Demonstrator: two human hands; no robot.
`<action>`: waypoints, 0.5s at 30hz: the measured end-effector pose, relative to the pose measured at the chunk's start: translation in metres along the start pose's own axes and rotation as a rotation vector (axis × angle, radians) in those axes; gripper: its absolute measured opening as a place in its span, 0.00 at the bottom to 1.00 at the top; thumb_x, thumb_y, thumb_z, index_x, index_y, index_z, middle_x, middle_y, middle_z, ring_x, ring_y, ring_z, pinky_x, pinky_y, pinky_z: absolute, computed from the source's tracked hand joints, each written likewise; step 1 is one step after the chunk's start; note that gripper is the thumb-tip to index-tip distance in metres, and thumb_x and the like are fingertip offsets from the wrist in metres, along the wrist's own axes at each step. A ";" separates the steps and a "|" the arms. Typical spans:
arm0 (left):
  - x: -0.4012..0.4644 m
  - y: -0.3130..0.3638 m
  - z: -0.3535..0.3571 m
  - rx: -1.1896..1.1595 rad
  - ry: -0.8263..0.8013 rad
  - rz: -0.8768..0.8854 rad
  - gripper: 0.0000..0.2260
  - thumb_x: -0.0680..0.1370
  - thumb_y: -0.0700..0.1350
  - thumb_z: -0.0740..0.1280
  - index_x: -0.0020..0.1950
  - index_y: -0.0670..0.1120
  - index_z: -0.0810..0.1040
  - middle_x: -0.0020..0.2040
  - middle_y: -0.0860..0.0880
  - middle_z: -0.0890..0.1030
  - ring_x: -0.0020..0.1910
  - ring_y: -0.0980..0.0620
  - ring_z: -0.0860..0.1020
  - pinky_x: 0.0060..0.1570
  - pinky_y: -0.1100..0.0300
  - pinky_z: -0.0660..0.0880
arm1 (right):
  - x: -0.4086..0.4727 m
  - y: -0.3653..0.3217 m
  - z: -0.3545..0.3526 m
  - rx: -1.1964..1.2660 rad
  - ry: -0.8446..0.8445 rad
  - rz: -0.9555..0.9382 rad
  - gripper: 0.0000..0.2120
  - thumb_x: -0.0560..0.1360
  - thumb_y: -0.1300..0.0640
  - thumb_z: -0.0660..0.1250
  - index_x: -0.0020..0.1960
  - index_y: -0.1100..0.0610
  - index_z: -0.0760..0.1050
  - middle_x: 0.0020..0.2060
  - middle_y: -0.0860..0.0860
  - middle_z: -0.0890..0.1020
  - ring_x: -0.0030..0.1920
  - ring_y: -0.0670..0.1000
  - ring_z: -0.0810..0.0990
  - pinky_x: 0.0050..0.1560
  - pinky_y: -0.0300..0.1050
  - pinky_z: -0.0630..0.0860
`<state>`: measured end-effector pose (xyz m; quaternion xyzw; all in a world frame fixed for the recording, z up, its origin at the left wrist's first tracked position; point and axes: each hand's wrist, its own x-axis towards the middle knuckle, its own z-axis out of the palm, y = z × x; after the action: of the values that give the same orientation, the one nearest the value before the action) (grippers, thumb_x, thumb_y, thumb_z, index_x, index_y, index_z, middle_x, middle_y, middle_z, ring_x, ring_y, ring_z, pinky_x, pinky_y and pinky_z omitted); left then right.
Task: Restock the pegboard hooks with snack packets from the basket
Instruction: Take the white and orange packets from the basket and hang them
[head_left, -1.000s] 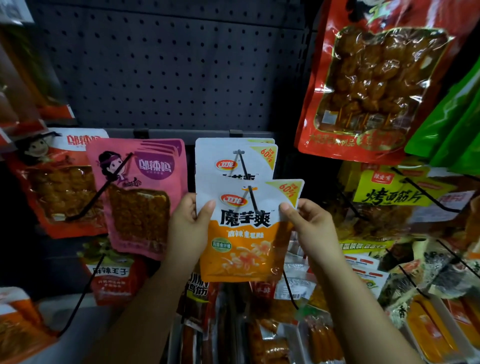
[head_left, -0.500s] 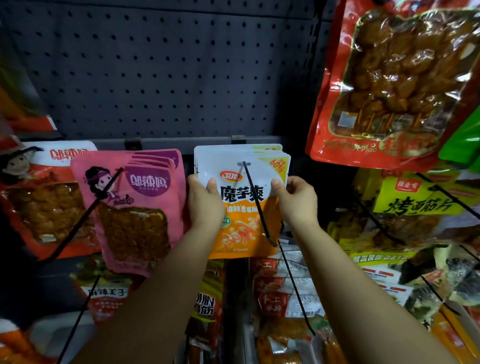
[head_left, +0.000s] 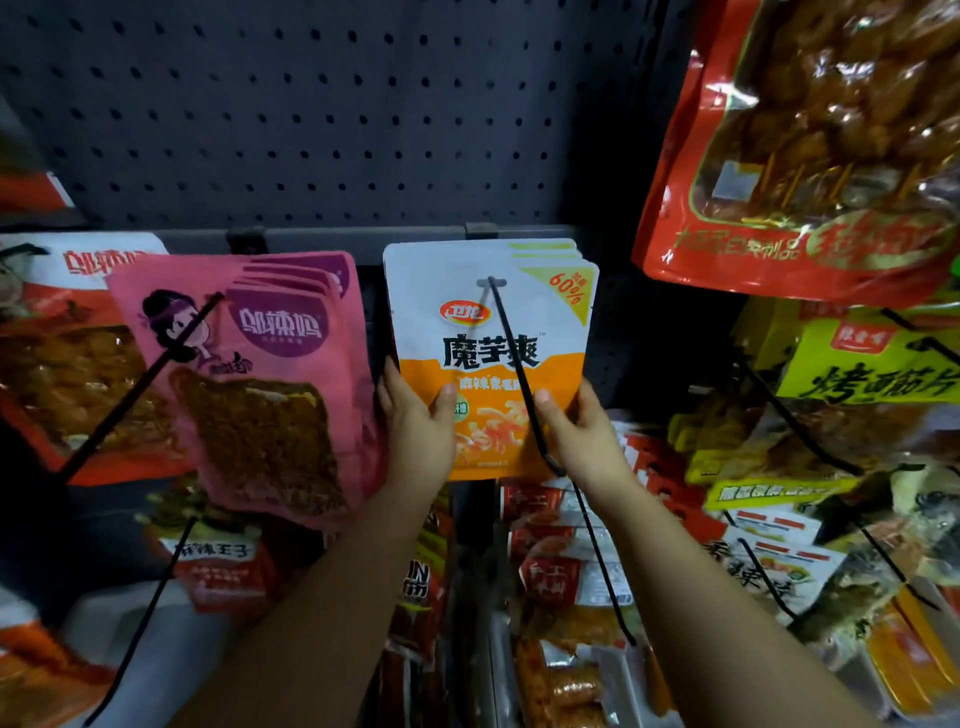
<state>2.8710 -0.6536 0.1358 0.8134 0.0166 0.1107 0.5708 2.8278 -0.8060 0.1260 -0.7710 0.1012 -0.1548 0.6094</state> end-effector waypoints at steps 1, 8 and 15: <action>0.002 -0.002 0.000 0.006 -0.001 0.001 0.32 0.80 0.48 0.61 0.77 0.42 0.46 0.78 0.43 0.48 0.76 0.46 0.52 0.68 0.63 0.51 | 0.000 0.003 0.001 -0.018 0.002 0.002 0.21 0.79 0.48 0.62 0.69 0.54 0.67 0.55 0.46 0.78 0.57 0.49 0.77 0.51 0.38 0.71; 0.013 -0.004 0.004 0.041 0.041 0.019 0.32 0.80 0.49 0.62 0.77 0.41 0.49 0.77 0.44 0.51 0.74 0.47 0.57 0.65 0.64 0.54 | 0.008 0.003 0.013 -0.067 0.113 0.015 0.11 0.79 0.48 0.61 0.50 0.57 0.73 0.39 0.47 0.76 0.43 0.50 0.75 0.45 0.45 0.69; -0.010 -0.039 0.001 -0.007 -0.080 -0.057 0.33 0.78 0.52 0.64 0.77 0.47 0.50 0.74 0.43 0.61 0.71 0.43 0.64 0.68 0.48 0.65 | -0.018 0.033 0.001 -0.107 -0.043 0.114 0.19 0.79 0.52 0.63 0.67 0.58 0.71 0.60 0.54 0.79 0.59 0.53 0.78 0.53 0.42 0.72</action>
<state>2.8650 -0.6424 0.0980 0.8144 0.0166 0.0618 0.5768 2.8126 -0.8062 0.0915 -0.7986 0.1400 -0.0979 0.5771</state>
